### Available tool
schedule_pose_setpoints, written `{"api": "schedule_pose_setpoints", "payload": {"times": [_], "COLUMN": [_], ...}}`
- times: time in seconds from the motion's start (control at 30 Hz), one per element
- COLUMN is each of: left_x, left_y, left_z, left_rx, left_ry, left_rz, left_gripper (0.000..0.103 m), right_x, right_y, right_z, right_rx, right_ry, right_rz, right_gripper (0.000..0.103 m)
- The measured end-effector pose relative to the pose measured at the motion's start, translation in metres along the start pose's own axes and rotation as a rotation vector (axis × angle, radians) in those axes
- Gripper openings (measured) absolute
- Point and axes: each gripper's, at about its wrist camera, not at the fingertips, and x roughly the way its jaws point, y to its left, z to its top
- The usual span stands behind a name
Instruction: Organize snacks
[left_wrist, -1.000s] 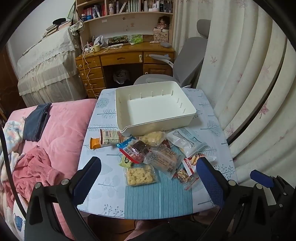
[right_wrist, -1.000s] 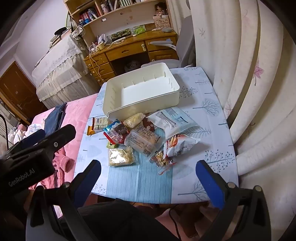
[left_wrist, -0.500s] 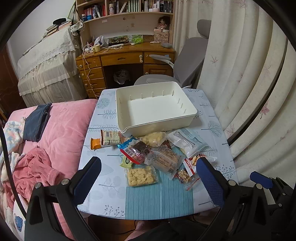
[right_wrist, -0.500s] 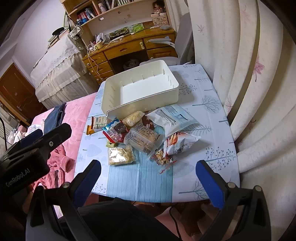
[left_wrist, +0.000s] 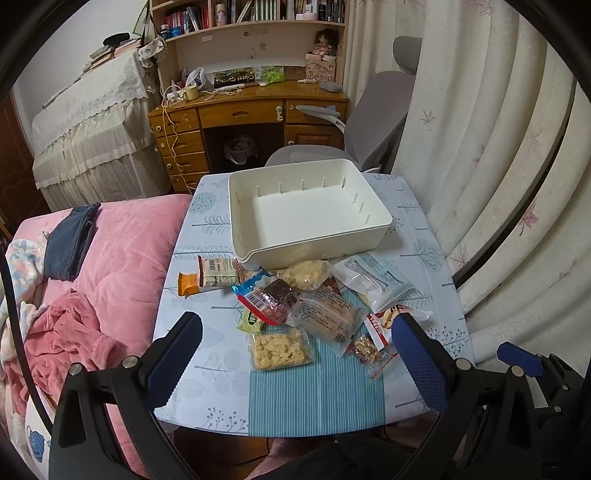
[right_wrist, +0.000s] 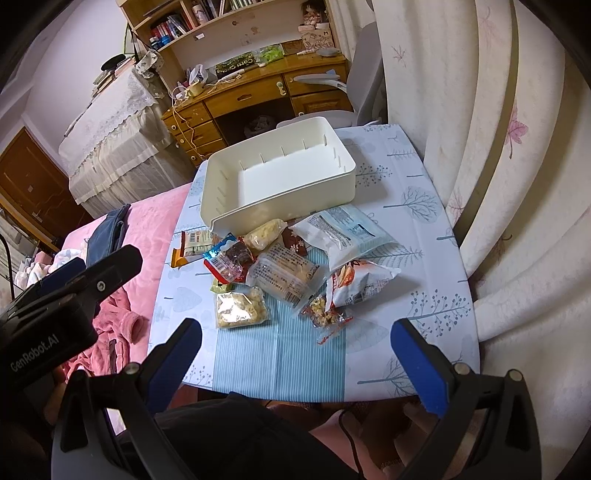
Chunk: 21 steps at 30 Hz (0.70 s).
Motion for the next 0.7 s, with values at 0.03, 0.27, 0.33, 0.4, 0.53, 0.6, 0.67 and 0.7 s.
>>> {"api": "schedule_pose_setpoints", "payload": {"times": [0.03,0.27,0.33,0.4,0.53,0.6,0.67,0.7], "left_x": [0.001,0.002,0.002,0.003,0.004,0.004,0.006,0.008], "left_y": [0.000,0.008,0.009,0.011,0.021,0.026,0.033,0.036], "left_z": [-0.001,0.003,0.004,0.005,0.007,0.008,0.008,0.007], "left_rx": [-0.002,-0.014,-0.009,-0.007,-0.011,-0.014,-0.022,-0.024], "left_ry": [0.005,0.013,0.018,0.023,0.031,0.034,0.042,0.049], "left_rz": [0.000,0.012,0.030,0.039,0.036,0.020,-0.009,-0.019], "left_gripper": [0.102,0.102,0.102,0.102,0.102,0.102,0.102,0.102], "right_x": [-0.001,0.005,0.006,0.007,0.006,0.007,0.008,0.008], "right_y": [0.000,0.001,0.000,0.000,0.003,0.005,0.009,0.010], "right_z": [0.001,-0.002,-0.003,-0.004,-0.004,-0.004,-0.003,-0.005], "right_rx": [-0.001,0.003,0.008,0.010,0.023,0.037,0.053,0.062], "right_ry": [0.001,-0.002,0.002,0.010,0.001,0.001,0.004,0.001], "right_rz": [-0.001,-0.013,-0.012,-0.009,-0.021,-0.030,-0.037,-0.041], "right_gripper": [0.103,0.103,0.103,0.103,0.103,0.103,0.103,0.103]}}
